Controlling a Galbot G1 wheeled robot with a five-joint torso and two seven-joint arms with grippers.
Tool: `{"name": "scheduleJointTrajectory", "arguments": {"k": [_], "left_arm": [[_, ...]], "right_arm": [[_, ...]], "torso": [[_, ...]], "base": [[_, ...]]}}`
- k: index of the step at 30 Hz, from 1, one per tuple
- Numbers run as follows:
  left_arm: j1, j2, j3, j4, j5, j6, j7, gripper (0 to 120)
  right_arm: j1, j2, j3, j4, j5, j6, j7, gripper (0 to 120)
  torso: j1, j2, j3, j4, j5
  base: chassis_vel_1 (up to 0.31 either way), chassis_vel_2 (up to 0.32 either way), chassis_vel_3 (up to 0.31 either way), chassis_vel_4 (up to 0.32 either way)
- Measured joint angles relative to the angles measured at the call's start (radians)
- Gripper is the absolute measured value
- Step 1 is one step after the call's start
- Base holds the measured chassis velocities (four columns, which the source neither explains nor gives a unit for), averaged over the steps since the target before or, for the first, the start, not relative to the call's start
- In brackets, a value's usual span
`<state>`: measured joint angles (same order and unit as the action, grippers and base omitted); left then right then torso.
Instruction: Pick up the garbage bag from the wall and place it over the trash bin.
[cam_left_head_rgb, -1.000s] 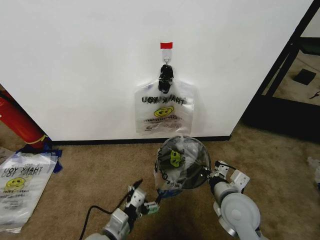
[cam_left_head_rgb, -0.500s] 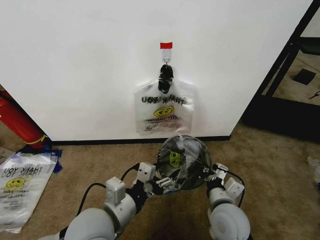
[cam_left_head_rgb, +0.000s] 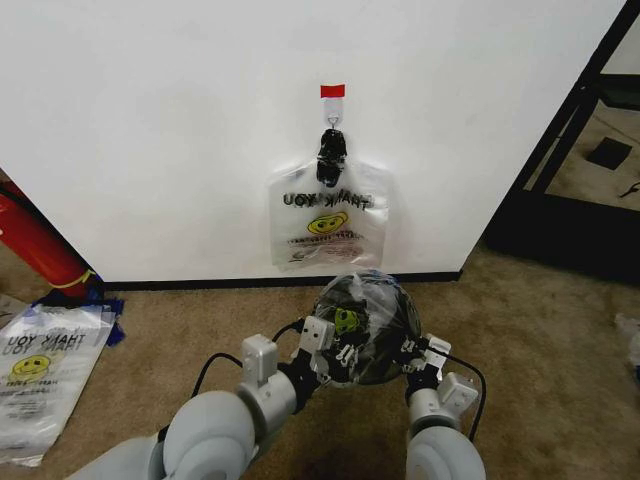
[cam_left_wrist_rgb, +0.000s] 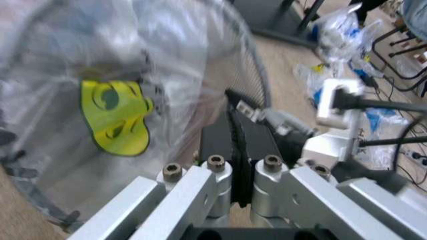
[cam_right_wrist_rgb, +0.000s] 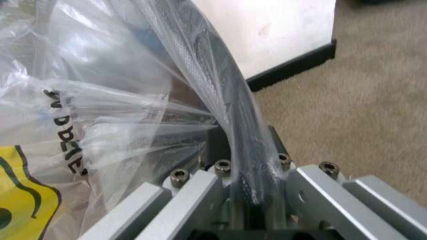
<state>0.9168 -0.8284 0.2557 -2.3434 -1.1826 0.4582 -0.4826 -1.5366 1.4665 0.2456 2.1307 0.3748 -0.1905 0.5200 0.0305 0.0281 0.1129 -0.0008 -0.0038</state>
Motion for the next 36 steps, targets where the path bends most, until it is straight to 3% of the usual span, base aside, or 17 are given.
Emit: {"name": "scheduleJointTrajectory", "arguments": {"k": [5,14,36], "left_arm": [[-0.114,-0.058,0.099,0.105,-0.049,0.030,-0.054,0],[-0.182,-0.145,0.167,0.295,0.035,0.018,-0.086,0],[-0.282,-0.316,0.229,0.497,0.051,0.011,-0.111,0]], "right_arm": [[-0.011,0.006,0.000,-0.002,-0.069,0.030,-0.015,0],[-0.029,0.010,-0.001,0.012,-0.096,0.049,-0.025,0],[-0.049,0.001,-0.024,0.002,-0.122,0.059,-0.035,0]], "torso": [[0.000,0.000,0.000,-0.0002,0.0000],[0.000,0.000,0.000,0.0000,0.0000],[0.000,0.000,0.000,-0.0002,0.0000]], "base": [[0.000,0.000,0.000,0.000],[0.000,0.000,0.000,0.000],[0.000,0.000,0.000,0.000]]}}
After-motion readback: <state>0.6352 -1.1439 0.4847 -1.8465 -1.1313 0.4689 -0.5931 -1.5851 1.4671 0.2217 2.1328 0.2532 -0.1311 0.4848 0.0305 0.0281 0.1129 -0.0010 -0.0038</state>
